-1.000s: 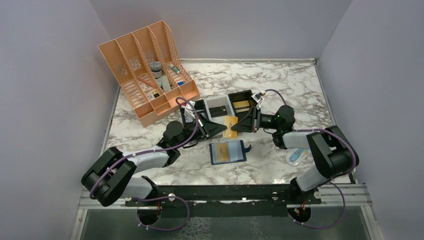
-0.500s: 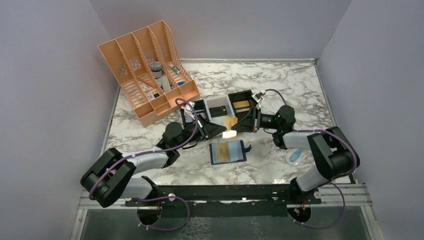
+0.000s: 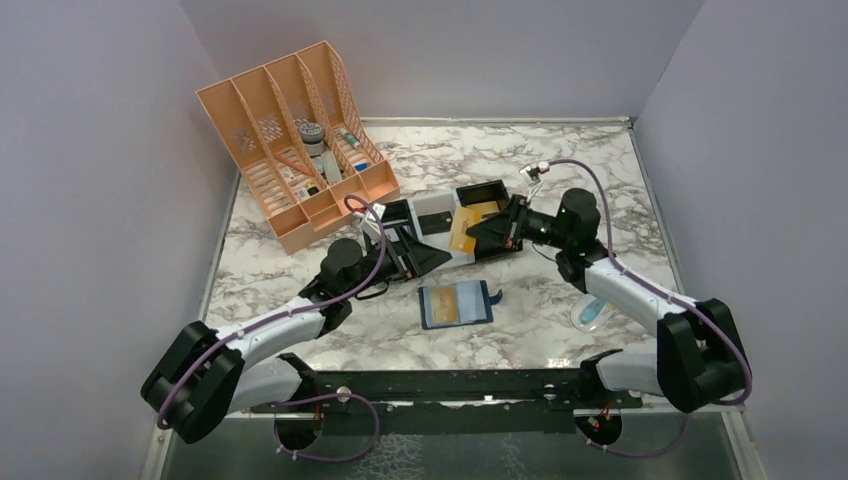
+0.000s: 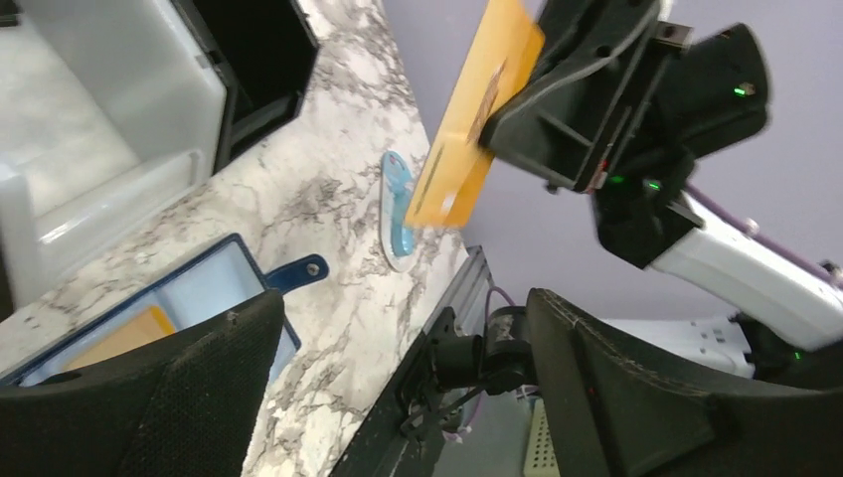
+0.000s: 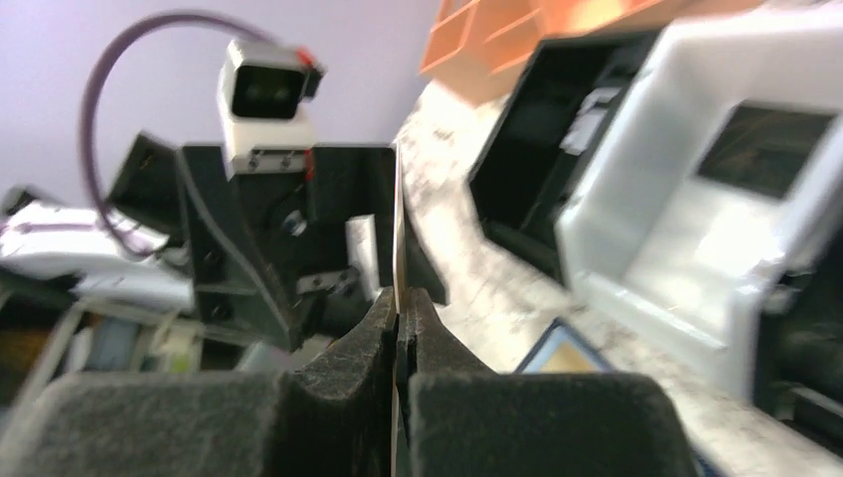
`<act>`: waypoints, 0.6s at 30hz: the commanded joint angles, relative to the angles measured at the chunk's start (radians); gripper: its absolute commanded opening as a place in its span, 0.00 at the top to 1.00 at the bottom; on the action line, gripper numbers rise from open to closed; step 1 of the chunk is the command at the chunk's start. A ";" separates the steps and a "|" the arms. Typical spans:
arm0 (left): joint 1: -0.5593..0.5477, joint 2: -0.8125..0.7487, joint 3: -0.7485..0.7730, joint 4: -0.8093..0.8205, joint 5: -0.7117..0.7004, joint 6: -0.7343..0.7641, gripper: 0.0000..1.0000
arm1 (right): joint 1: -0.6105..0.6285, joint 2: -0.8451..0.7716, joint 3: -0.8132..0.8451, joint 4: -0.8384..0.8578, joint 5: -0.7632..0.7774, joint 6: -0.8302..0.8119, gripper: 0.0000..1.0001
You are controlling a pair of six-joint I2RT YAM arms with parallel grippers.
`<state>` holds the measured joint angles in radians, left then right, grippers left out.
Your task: Take the credit cards out of the card holder
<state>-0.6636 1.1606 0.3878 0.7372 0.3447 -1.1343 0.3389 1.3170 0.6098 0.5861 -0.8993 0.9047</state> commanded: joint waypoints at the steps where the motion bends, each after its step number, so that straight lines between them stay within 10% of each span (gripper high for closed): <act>1: 0.017 -0.068 0.039 -0.225 -0.082 0.110 0.01 | -0.003 -0.104 0.068 -0.363 0.331 -0.329 0.99; 7: 0.025 -0.103 0.063 -0.336 -0.123 0.174 0.01 | -0.003 -0.133 0.103 -0.454 0.656 -0.572 0.99; 18: 0.028 -0.115 0.269 -0.792 -0.343 0.394 0.01 | 0.045 0.053 0.214 -0.415 0.761 -1.024 0.99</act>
<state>-0.6422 1.0576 0.5659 0.1806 0.1444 -0.8635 0.3523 1.3094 0.7727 0.1757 -0.2237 0.1280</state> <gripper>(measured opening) 0.991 0.016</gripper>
